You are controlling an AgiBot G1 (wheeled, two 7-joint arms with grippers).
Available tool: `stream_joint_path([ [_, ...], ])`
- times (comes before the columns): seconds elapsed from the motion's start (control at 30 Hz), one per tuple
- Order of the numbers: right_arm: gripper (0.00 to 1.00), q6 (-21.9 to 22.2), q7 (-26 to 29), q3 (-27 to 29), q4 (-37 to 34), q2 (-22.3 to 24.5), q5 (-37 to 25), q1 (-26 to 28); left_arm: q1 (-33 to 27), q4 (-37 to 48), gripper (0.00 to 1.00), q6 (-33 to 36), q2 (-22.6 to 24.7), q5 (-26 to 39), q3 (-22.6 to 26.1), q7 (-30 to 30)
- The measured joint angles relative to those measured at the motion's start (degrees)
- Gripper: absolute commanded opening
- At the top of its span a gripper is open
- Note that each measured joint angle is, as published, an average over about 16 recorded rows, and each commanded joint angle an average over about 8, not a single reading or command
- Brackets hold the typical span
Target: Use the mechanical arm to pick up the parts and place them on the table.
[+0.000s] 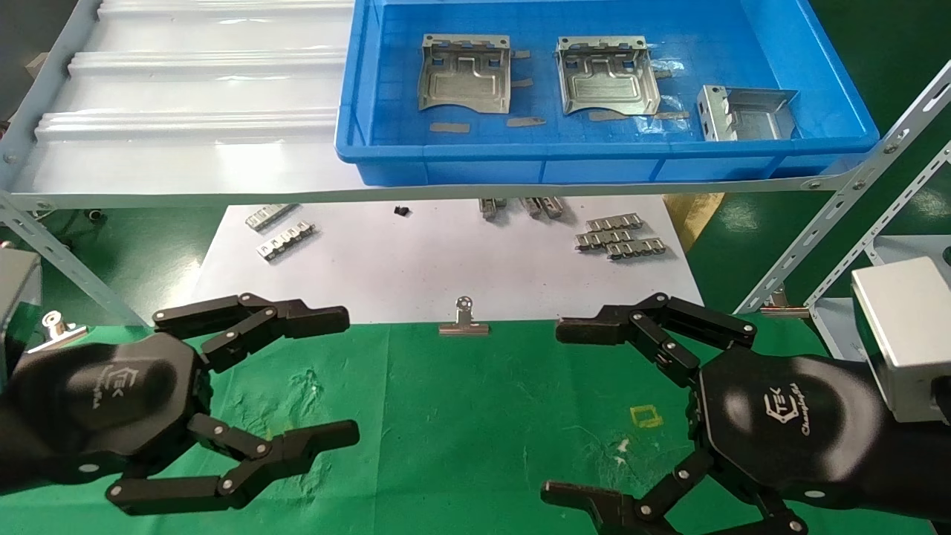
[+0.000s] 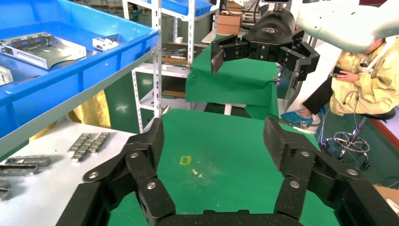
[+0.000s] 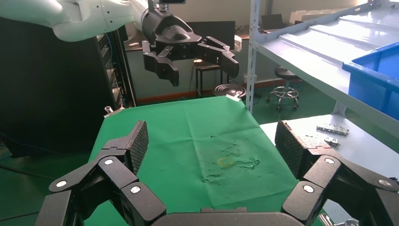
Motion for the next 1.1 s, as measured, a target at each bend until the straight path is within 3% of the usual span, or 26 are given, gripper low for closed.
stream_joint_path([
  [0.9,1.0,0.06,-0.01,0.02,0.0,-0.01,-0.04,0.07,0.0,0.0,0.0,0.0,0.0,0.0,0.0,0.0],
  [1.1,1.0,1.45,-0.1,-0.13,-1.03,-1.0,-1.47,2.64,0.0,0.01,0.0,0.0,0.0,0.0,0.0,0.0],
])
